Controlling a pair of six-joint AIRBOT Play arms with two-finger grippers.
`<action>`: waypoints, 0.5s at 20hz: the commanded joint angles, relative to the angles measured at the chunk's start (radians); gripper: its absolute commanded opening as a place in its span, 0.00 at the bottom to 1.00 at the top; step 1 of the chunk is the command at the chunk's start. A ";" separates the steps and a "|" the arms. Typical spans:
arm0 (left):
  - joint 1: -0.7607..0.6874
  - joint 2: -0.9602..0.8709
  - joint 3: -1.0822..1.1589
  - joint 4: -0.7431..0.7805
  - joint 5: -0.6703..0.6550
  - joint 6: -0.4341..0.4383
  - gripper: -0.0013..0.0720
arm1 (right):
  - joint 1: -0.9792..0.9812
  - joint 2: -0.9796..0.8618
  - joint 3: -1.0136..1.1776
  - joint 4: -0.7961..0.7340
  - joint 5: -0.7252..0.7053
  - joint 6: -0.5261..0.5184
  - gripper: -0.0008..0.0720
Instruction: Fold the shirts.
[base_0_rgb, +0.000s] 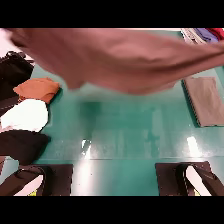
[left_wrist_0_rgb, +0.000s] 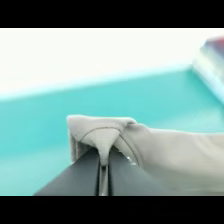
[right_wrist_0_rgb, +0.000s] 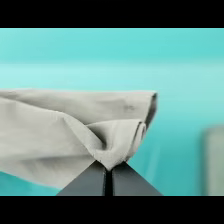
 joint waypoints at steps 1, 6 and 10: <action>0.000 0.113 0.117 0.016 -0.002 0.000 0.05 | -0.095 0.058 0.179 -0.013 0.074 0.052 0.04; 0.000 0.099 0.095 0.024 -0.017 0.000 0.05 | -0.121 -0.069 0.378 -0.012 0.197 0.096 0.04; 0.000 -0.047 -0.041 0.015 -0.137 0.000 0.05 | -0.005 -0.253 0.405 -0.050 0.245 0.141 0.03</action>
